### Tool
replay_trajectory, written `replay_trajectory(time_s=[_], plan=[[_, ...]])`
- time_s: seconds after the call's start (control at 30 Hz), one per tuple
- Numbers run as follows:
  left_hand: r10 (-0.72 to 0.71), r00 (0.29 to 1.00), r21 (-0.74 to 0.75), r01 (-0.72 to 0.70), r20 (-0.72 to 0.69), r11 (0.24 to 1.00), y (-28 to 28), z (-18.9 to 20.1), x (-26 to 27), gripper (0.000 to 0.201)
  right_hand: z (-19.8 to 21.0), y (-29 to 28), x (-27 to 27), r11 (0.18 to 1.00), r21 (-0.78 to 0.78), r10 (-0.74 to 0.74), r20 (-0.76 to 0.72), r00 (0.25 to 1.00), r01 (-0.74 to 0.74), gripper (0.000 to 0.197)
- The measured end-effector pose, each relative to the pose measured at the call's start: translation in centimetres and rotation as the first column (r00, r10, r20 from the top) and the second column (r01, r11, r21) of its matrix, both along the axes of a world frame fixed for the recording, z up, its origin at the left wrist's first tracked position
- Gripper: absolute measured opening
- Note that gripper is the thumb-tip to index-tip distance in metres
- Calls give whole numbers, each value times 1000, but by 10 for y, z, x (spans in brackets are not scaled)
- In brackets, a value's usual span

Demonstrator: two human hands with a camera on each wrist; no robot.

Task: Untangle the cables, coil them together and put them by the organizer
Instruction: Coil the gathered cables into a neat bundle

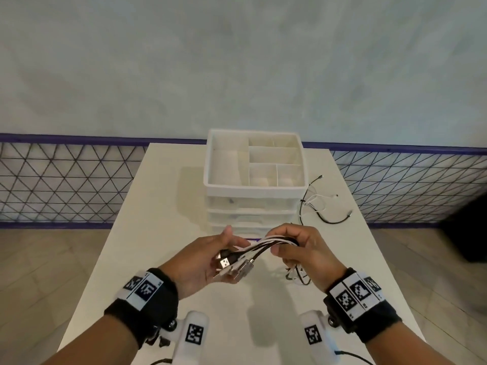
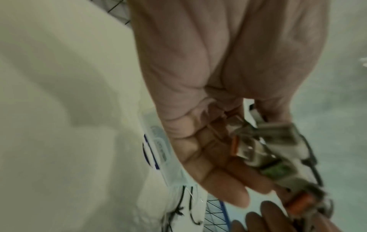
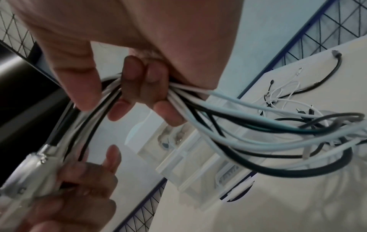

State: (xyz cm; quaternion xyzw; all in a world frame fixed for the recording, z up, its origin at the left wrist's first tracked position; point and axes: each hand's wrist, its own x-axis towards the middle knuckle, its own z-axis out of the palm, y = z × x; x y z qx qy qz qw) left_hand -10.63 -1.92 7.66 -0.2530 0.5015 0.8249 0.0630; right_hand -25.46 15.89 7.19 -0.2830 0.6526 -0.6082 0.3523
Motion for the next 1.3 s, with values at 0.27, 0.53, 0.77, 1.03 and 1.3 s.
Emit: replay_trajectory(time_s=[0.27, 0.53, 0.77, 1.03, 1.3], plan=[[158, 974, -61, -150, 164, 987, 9, 2, -17, 48, 4, -4, 6, 981, 189, 70, -175, 982, -36, 14], [104, 989, -200, -82, 104, 976, 19, 23, -37, 40, 15, -17, 15, 984, 157, 97, -96, 991, -81, 15], [100, 992, -127, -89, 81, 988, 24, 24, -41, 30, 12, -27, 24, 994, 107, 24, -235, 972, 1, 27], [47, 990, -277, -9, 132, 961, 29, 15, -36, 46, 9, -27, 34, 993, 111, 4, -331, 944, 34, 29], [252, 966, -210, -236, 54, 949, 15, 24, -39, 25, 13, -19, 20, 996, -11, -90, -107, 990, 90, 4]])
